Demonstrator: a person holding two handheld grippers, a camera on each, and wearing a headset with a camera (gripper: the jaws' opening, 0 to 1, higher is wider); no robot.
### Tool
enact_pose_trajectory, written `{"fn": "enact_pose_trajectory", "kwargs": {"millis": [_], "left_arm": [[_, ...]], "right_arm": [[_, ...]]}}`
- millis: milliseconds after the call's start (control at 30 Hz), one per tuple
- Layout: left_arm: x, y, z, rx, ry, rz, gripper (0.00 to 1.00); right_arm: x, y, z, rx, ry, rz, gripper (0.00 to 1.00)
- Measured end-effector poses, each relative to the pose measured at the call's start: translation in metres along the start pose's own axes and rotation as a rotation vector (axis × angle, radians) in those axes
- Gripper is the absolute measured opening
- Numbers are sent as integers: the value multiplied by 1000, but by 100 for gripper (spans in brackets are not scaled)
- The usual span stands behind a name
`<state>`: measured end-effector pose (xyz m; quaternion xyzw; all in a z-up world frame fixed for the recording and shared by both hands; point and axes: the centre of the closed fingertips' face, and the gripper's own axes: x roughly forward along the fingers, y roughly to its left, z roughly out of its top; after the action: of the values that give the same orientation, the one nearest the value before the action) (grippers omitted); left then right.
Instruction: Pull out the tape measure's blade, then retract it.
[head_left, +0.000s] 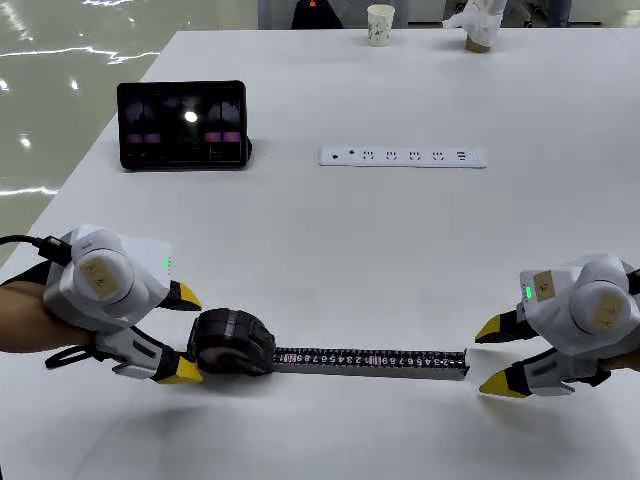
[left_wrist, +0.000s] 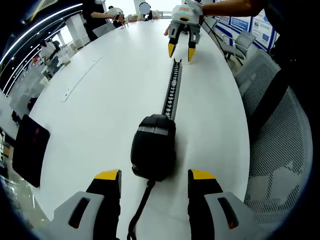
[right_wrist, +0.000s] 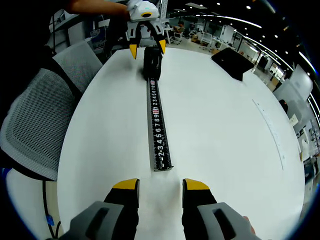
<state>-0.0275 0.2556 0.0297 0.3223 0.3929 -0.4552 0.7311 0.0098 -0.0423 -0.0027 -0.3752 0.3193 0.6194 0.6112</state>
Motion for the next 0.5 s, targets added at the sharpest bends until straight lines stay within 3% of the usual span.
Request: {"fn": "enact_pose_trajectory", "kwargs": {"millis": [500], "left_arm": [[-9, -27, -7, -143, -51, 34, 61]], "right_arm": [[-13, 20, 1, 100, -41, -46, 47]]}}
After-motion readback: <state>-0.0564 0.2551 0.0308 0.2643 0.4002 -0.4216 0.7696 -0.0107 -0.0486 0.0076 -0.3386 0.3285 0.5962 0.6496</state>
